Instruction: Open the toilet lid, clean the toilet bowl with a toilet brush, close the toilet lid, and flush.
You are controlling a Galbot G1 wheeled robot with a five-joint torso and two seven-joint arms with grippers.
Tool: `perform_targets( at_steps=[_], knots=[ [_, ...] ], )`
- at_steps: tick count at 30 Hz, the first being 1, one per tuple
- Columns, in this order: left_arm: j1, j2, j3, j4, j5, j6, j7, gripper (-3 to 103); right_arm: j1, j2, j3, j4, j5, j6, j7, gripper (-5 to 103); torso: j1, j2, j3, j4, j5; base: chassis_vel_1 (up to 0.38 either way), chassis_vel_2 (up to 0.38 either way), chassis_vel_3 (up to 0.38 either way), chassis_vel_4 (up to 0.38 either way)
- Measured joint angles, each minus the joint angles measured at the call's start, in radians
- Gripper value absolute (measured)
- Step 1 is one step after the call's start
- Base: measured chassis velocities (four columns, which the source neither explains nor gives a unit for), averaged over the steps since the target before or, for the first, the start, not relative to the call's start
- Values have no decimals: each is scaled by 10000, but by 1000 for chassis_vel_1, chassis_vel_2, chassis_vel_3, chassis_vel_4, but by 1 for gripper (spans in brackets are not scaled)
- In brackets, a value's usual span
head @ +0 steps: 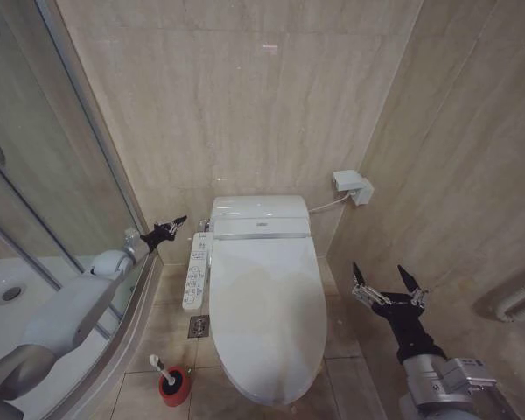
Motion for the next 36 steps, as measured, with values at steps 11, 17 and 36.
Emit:
perform_targets(
  at_steps=[11, 17, 36],
  knots=[
    [81, -52, -58, 4, 7, -55, 40, 0, 0, 0, 0, 0, 0, 1, 0, 100, 3, -1, 1, -2, 1, -5, 10, 6, -7],
    [20, -69, -13, 106, 1, -57, 78, 0, 0, 0, 0, 0, 0, 1, 0, 100, 3, -2, 1, -2, 1, 0, 0, 0, 0],
    [246, -50, -12, 140, 32, -116, 402, 0, 0, 0, 0, 0, 0, 0, 0, 100, 1, 0, 1, -1, 0, -31, 32, 36, -38]
  ],
)
